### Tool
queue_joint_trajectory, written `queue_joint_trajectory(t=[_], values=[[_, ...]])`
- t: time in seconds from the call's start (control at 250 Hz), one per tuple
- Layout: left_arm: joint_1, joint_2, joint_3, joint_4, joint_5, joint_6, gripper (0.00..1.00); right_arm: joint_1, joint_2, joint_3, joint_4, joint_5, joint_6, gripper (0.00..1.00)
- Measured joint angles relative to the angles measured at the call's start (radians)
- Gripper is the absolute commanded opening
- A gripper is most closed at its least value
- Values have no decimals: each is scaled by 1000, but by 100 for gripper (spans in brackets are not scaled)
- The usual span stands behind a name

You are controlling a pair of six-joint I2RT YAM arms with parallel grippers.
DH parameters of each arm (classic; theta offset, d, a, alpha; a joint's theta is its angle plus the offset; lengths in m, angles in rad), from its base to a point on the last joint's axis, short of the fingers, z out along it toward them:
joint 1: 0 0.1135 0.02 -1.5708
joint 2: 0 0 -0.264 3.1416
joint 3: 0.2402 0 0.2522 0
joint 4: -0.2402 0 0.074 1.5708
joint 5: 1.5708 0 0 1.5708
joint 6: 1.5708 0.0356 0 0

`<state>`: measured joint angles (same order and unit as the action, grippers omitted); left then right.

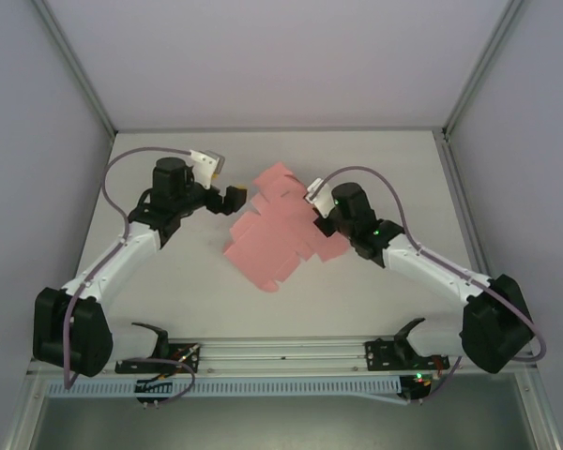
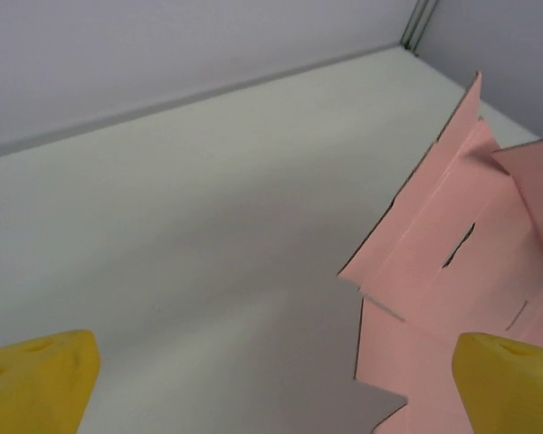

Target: Assemble paper box

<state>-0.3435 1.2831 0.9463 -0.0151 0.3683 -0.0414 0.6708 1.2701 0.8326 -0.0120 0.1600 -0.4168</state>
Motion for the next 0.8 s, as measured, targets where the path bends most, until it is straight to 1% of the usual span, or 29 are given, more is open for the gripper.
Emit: queue_joint_trajectory(t=[0.104, 0.196, 0.272, 0.363, 0.447, 0.627, 0.799], values=[[0, 1, 26, 0, 5, -54, 100, 77, -13, -54, 114, 116, -127, 6], [0, 18, 61, 1, 24, -89, 100, 133, -5, -87, 182, 208, -227, 6], [0, 42, 85, 7, 37, -110, 100, 162, 17, -88, 220, 261, -285, 5], [-1, 70, 95, 11, 57, -126, 100, 169, 42, -88, 252, 309, -321, 5], [-7, 90, 95, 11, 70, -134, 100, 170, 55, -88, 265, 334, -340, 5], [-48, 130, 99, 7, 76, -137, 100, 174, 56, -88, 283, 338, -343, 6], [-98, 168, 141, -10, 18, -137, 100, 174, 56, -88, 276, 337, -342, 7]])
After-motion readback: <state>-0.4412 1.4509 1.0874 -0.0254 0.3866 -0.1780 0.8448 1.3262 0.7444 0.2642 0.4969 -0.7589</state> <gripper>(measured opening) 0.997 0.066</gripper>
